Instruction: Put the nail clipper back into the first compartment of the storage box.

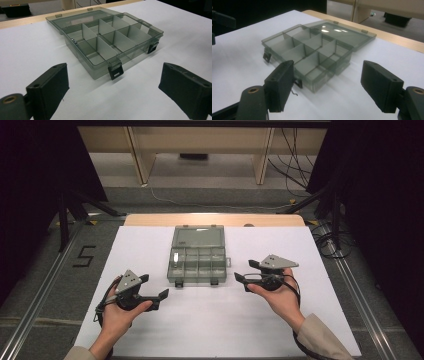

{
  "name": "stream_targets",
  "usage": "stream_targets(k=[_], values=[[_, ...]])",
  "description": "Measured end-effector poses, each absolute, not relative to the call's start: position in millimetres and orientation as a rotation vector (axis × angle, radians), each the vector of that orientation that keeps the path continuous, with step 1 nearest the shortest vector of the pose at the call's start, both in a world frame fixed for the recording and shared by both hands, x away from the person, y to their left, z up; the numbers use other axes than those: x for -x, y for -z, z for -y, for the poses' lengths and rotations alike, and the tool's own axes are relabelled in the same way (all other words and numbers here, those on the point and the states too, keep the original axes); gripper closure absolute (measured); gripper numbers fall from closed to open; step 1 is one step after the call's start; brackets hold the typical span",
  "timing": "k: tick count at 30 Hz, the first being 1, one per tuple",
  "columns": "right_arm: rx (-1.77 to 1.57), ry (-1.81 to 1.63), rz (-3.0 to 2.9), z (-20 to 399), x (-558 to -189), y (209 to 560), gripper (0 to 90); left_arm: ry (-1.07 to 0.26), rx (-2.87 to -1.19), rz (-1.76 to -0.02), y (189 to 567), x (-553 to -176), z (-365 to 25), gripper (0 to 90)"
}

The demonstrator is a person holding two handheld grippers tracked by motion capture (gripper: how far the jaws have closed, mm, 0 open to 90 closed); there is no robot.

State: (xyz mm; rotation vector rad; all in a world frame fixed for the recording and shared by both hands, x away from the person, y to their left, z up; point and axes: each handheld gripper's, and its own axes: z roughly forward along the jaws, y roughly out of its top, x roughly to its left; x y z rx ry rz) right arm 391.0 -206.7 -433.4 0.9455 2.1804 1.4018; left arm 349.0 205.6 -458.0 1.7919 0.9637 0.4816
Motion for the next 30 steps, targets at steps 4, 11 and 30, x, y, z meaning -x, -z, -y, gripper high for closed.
stream_targets(k=[4,11,30], values=[[-0.960,-1.407,-2.156,222.4,-376.5,434.9,27.3,-0.483,-1.792,-0.970,458.0,-348.6,-206.7,8.0],[-0.995,-1.410,-2.108,242.3,-355.2,437.4,26.8,-0.488,-1.798,-0.967,457.3,-348.5,-205.6,8.0],[-0.996,-1.439,-2.082,249.9,-341.9,443.6,26.1,-0.494,-1.799,-0.957,456.8,-348.3,-206.2,8.0]])
